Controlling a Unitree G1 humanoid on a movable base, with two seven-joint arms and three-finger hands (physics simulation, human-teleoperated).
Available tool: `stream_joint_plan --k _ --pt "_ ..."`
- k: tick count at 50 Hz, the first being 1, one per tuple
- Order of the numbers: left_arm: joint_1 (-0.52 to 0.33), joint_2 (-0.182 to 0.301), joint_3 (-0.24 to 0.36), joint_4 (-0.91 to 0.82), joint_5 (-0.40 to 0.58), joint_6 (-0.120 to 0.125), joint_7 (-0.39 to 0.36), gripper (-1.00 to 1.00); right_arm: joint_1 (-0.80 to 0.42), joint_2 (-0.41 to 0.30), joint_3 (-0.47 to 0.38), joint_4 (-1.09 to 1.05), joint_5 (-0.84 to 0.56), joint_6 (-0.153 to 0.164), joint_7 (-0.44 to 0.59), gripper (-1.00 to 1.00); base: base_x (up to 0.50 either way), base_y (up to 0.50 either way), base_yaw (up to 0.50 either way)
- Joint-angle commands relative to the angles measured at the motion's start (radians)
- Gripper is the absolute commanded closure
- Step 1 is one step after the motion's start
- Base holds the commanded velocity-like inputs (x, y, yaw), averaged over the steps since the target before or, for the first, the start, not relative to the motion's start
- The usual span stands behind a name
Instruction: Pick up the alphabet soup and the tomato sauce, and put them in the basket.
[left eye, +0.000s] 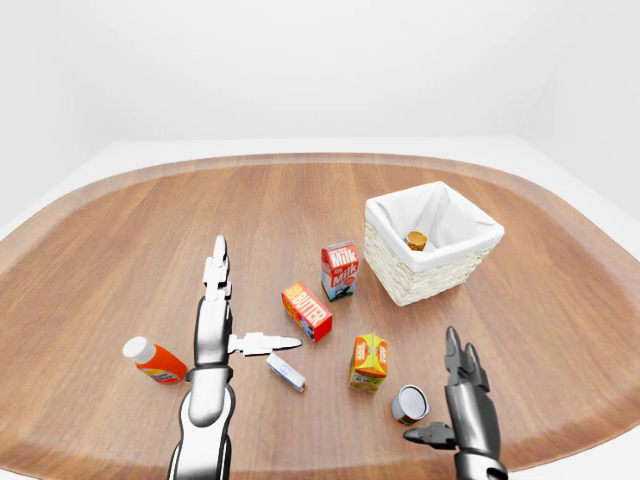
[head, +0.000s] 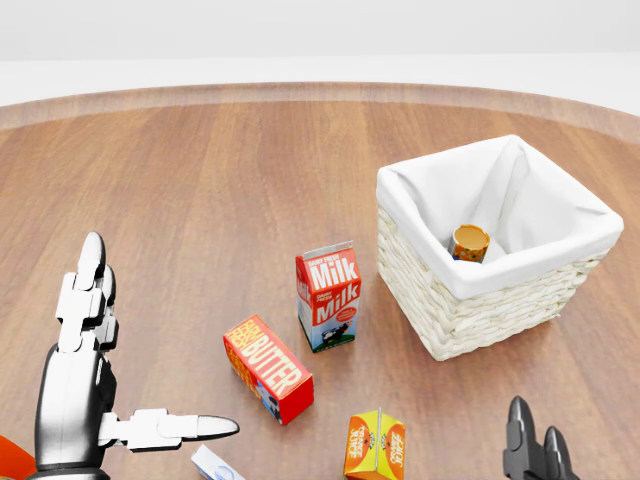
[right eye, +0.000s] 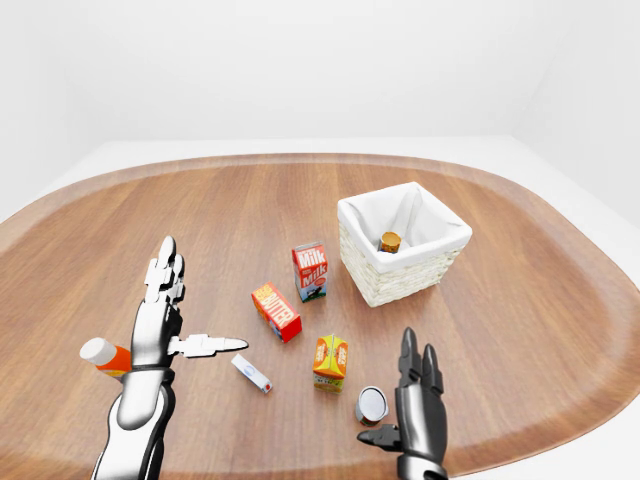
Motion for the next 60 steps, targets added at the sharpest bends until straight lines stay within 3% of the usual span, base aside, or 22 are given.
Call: stream_joint_plan --k 1,31,60 --pt "0.001 0.000 0.002 -0.002 -0.006 0.000 0.000 -1.00 -0.015 -0.018 0.016 0.039 -0.026 0.000 -0.051 -1.00 0.00 0.00 0.00" --pt "0.001 0.000 0.002 -0.002 -0.006 0.000 0.001 -1.00 -0.068 -0.044 0.043 0.153 -0.091 0.000 -0.154 -1.00 0.00 0.00 0.00" --pt "0.001 0.000 0.002 -0.002 -0.005 0.000 0.001 -1.00 -0.071 -0.067 0.126 0.166 -0.140 0.000 -0.154 -1.00 0.00 0.00 0.00"
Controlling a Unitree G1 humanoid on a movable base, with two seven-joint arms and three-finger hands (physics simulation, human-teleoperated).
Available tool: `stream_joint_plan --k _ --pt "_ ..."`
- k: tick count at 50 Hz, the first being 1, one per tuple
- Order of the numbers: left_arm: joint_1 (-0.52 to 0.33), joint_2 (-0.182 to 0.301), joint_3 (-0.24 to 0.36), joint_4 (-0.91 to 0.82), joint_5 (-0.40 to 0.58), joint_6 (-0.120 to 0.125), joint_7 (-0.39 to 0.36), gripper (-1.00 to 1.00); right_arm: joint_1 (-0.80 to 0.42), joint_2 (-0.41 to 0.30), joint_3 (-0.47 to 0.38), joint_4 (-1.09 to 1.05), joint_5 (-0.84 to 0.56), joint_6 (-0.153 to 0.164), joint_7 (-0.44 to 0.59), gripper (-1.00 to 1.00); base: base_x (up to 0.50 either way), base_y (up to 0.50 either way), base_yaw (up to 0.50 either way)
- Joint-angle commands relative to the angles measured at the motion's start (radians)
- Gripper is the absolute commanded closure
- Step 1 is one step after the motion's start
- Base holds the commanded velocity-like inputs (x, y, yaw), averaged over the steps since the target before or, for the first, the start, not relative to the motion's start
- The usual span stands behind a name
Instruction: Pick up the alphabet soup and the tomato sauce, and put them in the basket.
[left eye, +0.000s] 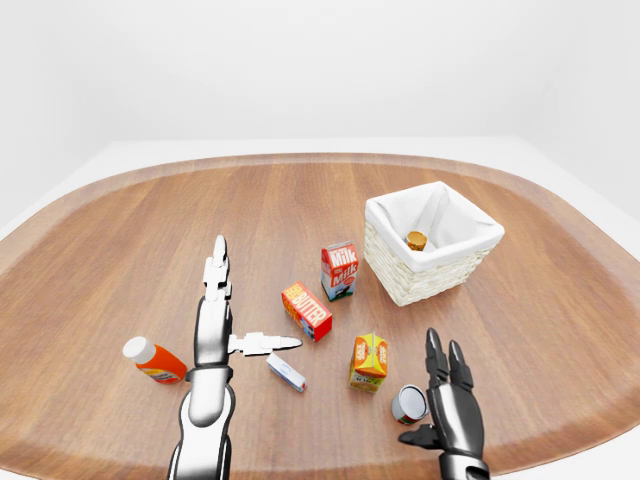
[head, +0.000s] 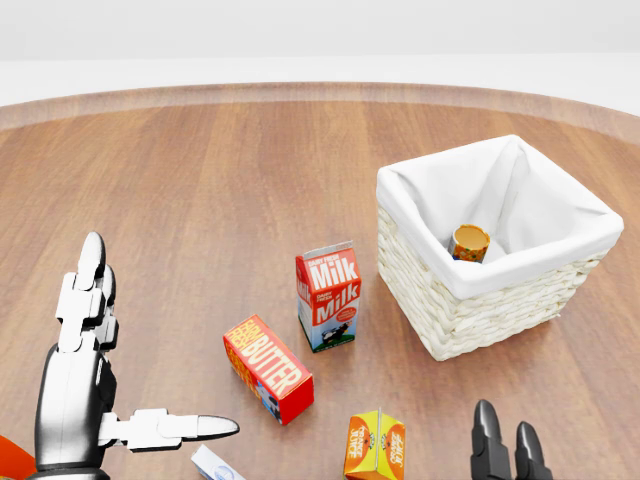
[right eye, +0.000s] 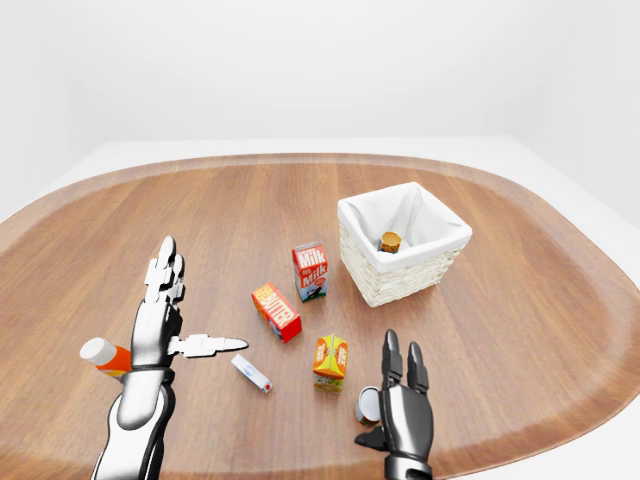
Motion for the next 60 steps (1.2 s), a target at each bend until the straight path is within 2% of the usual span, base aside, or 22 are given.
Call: stream_joint_plan --k 1,60 --pt "0.001 0.000 0.002 -0.002 -0.005 0.000 0.001 -1.00 -0.003 -0.011 0.036 0.002 -0.015 0.000 0.000 -1.00 0.00 0.00 0.00" --pt "0.001 0.000 0.002 -0.002 -0.006 0.000 0.000 -1.00 -0.094 -0.039 0.096 0.226 -0.119 0.000 0.000 -1.00 0.00 0.00 0.00"
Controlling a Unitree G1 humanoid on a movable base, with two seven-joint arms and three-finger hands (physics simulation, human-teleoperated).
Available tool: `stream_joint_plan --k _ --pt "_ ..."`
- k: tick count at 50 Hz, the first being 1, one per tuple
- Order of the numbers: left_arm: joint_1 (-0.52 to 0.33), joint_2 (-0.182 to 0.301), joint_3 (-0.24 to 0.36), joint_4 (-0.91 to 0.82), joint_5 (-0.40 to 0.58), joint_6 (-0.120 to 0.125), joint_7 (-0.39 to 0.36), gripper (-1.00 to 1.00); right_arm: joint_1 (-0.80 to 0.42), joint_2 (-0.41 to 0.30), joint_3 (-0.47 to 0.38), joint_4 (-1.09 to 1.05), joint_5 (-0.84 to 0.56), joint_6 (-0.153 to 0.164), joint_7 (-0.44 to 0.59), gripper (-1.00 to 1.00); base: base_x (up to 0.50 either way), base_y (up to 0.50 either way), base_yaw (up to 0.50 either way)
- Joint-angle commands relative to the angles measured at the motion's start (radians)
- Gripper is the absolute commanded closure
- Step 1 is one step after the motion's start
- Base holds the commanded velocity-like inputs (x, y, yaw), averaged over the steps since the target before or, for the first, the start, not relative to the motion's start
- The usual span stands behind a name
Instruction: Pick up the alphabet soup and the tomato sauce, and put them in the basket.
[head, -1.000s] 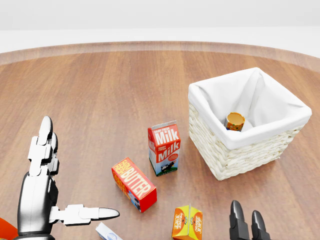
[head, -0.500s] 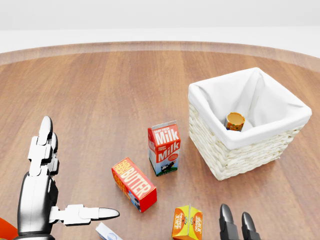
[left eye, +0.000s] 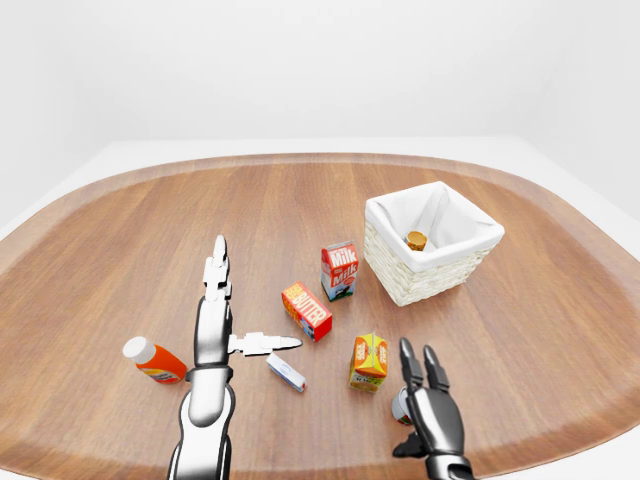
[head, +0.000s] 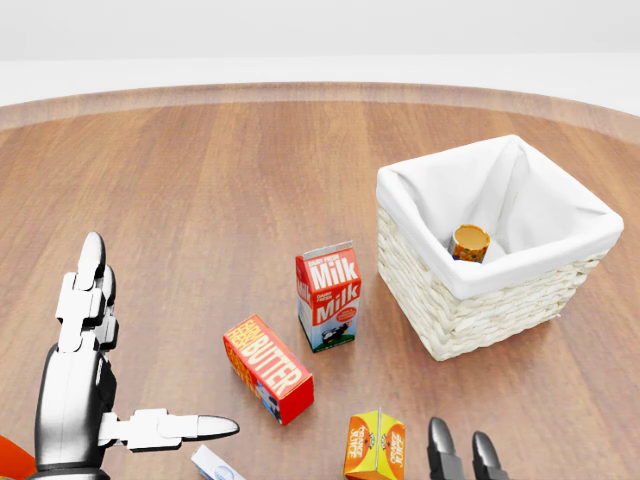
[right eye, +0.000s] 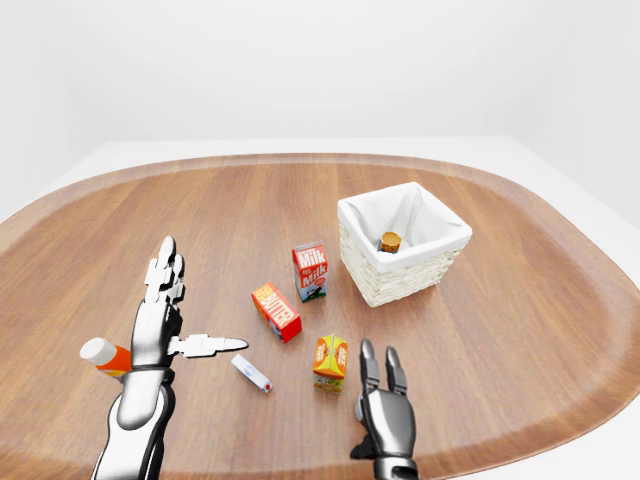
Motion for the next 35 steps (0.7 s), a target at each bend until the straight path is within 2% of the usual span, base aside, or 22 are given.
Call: stream_joint_plan --k 1,35 --pt "0.001 0.000 0.002 -0.002 -0.006 0.000 0.000 -1.00 -0.015 -0.004 0.011 0.053 -0.026 0.000 0.000 -1.00 0.00 0.00 0.00" --pt "0.001 0.000 0.002 -0.002 -0.006 0.000 0.001 -1.00 -0.030 -0.003 -0.001 0.091 -0.026 0.000 0.000 -1.00 0.00 0.00 0.00"
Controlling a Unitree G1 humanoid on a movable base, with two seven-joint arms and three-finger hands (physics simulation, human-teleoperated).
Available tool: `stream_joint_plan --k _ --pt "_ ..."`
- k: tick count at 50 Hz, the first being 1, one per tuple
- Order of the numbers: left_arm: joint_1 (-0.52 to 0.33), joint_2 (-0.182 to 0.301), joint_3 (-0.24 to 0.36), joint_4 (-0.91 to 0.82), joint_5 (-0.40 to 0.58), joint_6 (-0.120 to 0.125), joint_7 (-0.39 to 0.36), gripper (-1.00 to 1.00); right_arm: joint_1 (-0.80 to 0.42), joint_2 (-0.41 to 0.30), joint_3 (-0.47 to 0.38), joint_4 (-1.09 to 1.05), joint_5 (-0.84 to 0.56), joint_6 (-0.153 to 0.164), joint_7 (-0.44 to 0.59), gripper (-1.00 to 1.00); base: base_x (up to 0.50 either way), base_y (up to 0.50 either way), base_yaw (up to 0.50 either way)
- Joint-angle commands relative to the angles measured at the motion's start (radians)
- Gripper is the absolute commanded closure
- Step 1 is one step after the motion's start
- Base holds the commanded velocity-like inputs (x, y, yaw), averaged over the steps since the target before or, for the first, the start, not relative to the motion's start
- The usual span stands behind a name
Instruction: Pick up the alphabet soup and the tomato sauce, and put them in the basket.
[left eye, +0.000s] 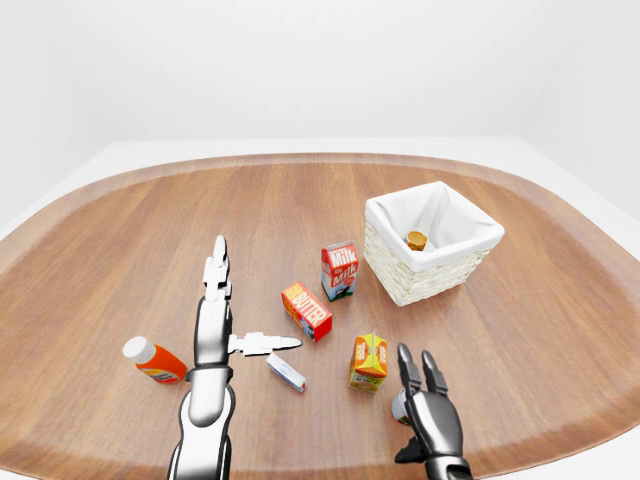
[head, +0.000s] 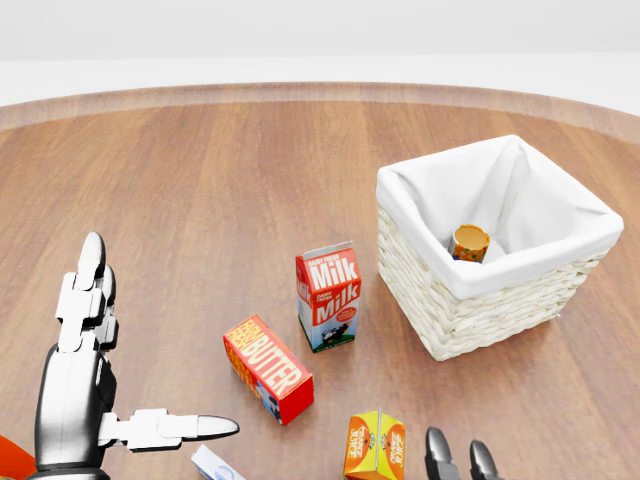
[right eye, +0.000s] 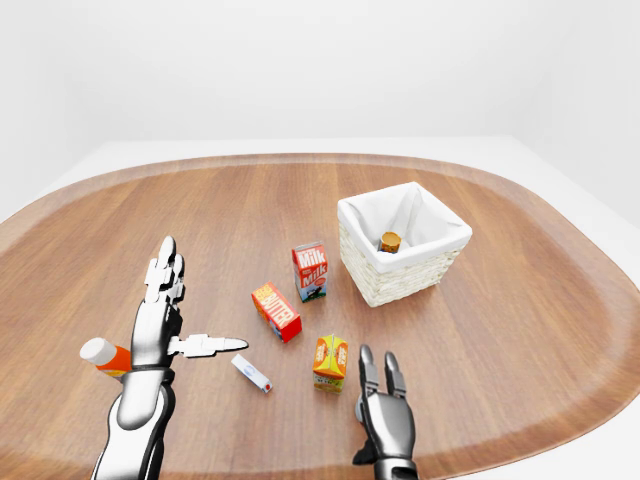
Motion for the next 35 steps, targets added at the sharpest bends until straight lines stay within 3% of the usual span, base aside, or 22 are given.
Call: stream_joint_plan --k 1,4,5,8,9,26,35 --pt "0.001 0.000 0.002 -0.002 -0.005 0.000 0.001 -1.00 -0.003 0.001 -0.002 0.006 -0.002 0.000 0.000 -1.00 0.00 0.00 0.00" --pt "0.001 0.000 0.002 -0.002 -0.006 0.000 0.001 -1.00 -0.002 0.001 -0.005 -0.002 0.006 0.000 0.000 -1.00 0.00 0.00 0.00" --pt "0.001 0.000 0.002 -0.002 -0.006 0.000 0.001 -1.00 -0.001 0.001 -0.005 -0.004 0.006 0.000 0.000 -0.84 0.00 0.00 0.00" --pt "0.001 0.000 0.002 -0.002 -0.006 0.000 0.001 -1.00 -0.002 0.002 -0.003 0.001 0.000 0.000 0.000 0.31 0.00 0.00 0.00" --pt "0.001 0.000 0.002 -0.002 -0.006 0.000 0.001 -1.00 -0.003 0.001 -0.001 0.004 -0.003 0.000 0.000 0.98 0.00 0.00 0.00" --pt "0.001 -0.001 0.002 -0.002 -0.006 0.000 0.001 -1.00 0.014 0.001 -0.002 -0.024 0.018 0.000 0.000 1.00 0.00 0.00 0.00" --pt "0.001 0.000 0.002 -0.002 -0.006 0.000 0.001 -1.00 0.116 -0.002 -0.019 -0.252 0.137 0.000 0.000 1.00 0.00 0.00 0.00"
